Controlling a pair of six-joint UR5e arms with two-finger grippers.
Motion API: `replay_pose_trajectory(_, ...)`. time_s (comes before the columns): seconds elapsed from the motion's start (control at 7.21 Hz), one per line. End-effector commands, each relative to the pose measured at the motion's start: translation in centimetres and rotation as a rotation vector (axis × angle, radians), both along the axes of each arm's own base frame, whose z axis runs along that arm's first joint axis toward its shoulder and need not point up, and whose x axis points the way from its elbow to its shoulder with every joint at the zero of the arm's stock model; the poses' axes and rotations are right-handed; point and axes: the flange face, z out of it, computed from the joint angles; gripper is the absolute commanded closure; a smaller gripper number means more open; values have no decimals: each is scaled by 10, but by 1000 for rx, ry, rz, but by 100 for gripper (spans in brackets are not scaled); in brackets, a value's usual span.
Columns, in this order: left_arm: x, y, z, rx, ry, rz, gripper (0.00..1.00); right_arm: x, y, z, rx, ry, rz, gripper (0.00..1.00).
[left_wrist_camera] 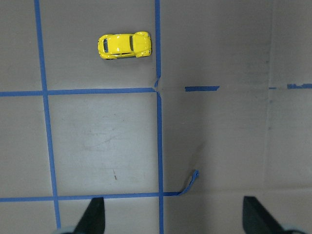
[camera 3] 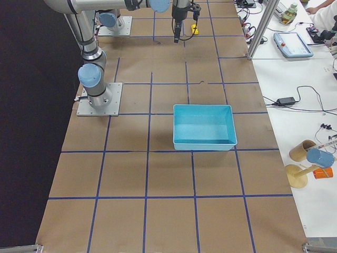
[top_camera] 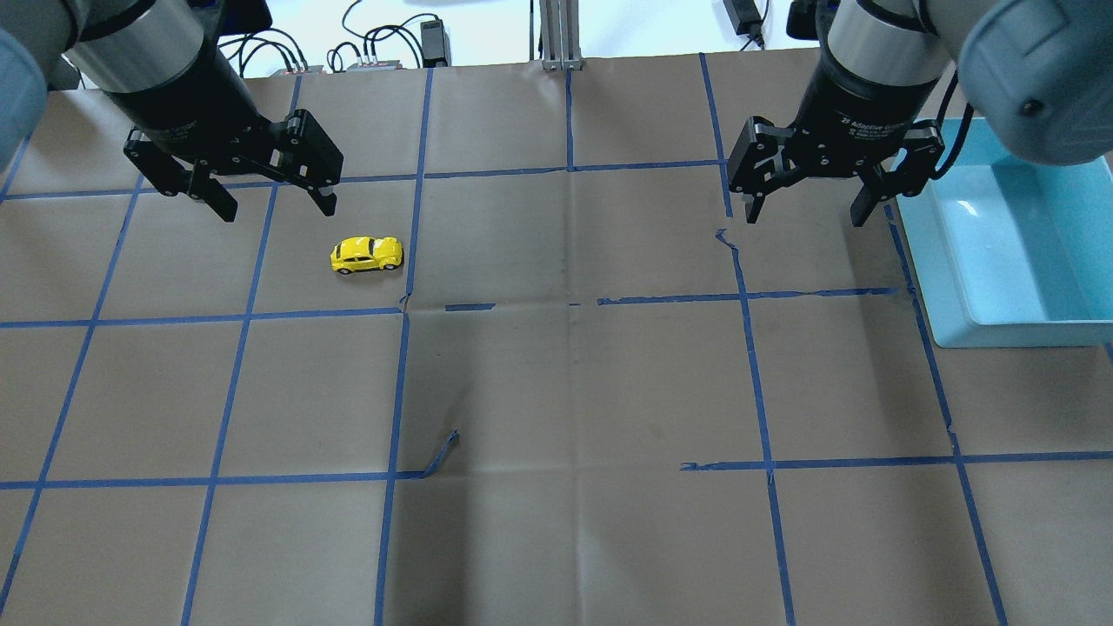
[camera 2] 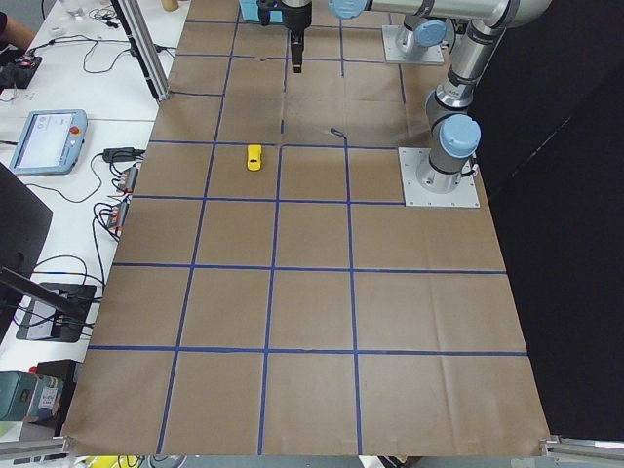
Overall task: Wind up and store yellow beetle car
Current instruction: 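Lower the left gripper down onto the yellow beetle car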
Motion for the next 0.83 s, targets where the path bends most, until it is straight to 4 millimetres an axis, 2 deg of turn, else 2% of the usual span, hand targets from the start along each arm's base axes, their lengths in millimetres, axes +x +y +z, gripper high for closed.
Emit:
replay_pose_trajectory(0.0, 5, -4, -8, 7, 12, -249, 2, 0, 0, 0, -4, -1, 0, 0)
replay_pose_trajectory(0.28, 21, -24, -32, 28, 27, -500, 2, -1, -1, 0, -4, -1, -2, 0)
replay_pose_trajectory(0.42, 33, -36, -50, 52, 48, -712, 2, -1, -1, 0, -3, -1, -2, 0)
replay_pose_trajectory(0.55, 37, -51, -73, 63, 71, -924, 2, -1, -1, 0, -3, -1, -2, 0)
replay_pose_trajectory(0.69, 40, -78, -98, 20, 55, -1132, 2, -1, -1, 0, -3, 1, -1, 0)
